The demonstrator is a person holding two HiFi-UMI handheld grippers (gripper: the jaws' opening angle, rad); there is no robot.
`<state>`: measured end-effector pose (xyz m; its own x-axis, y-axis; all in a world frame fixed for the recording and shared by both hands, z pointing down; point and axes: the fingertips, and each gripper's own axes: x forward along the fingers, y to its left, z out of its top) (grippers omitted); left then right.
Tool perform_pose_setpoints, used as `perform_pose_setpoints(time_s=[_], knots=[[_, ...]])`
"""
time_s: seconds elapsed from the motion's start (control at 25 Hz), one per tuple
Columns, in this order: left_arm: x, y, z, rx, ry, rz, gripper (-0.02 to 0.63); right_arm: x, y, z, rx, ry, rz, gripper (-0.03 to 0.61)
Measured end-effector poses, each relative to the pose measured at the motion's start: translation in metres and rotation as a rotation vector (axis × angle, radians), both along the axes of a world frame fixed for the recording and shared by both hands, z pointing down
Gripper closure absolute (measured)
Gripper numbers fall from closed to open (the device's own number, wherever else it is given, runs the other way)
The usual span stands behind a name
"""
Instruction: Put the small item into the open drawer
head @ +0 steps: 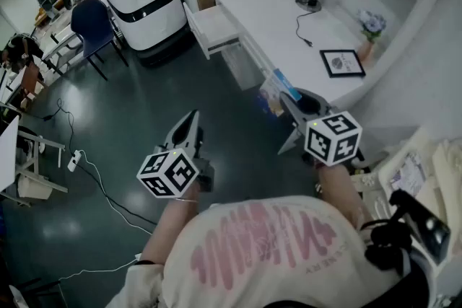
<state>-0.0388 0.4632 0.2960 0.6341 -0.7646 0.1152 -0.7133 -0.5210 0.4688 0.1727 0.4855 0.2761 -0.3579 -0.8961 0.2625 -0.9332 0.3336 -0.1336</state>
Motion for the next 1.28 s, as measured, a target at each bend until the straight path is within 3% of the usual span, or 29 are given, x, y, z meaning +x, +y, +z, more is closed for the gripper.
perform_pose_setpoints(time_s=[0.44,0.8,1.12,1.28], knots=[[-0.025,-0.015,-0.005,0.010,0.016,0.029,0.583,-0.017,-0.008,0.002,-0.012,0.000,0.051,0.483],[-0.080,-0.051,-0.017,0.051,0.003,0.090,0.583,-0.057,-0.030,-0.005,0.038,-0.055,0.144,0.483],[-0.126,-0.070,0.006,-0.026,0.013,0.111,0.584,-0.103,-0.038,0.017,-0.007,-0.064,0.154,0.483],[-0.129,-0.076,0.018,-0.036,0.032,0.120,0.583,-0.111,-0.051,0.029,-0.040,-0.049,0.144,0.483]])
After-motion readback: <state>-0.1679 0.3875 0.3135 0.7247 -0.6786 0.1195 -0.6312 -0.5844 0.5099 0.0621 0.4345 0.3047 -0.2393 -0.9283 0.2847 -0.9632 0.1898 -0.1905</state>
